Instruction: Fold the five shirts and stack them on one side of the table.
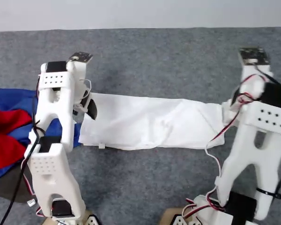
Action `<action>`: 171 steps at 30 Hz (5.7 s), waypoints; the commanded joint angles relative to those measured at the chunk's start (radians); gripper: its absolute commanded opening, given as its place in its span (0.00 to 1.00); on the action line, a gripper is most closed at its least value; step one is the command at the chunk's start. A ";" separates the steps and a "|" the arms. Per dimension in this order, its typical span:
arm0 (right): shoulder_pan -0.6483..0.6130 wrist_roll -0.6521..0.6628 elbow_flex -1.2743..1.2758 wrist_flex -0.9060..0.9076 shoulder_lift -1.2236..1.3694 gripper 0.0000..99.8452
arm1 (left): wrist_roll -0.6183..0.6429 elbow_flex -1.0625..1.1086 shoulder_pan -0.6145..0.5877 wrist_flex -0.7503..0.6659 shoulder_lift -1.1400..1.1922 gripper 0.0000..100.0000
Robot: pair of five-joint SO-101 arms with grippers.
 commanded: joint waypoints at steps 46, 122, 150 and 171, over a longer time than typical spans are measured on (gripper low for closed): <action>0.036 -0.005 -0.035 0.042 -0.200 0.02 | 0.035 -0.397 0.238 0.103 0.140 0.01; 0.185 0.138 0.058 0.042 -0.435 0.02 | 0.316 -1.086 0.951 0.100 0.272 0.22; -0.156 -0.222 0.496 -0.346 -0.331 0.03 | 0.104 -0.417 0.250 0.104 -0.460 0.01; -0.153 -0.379 0.074 -0.518 0.364 0.08 | -0.032 0.016 0.078 0.101 -0.750 0.01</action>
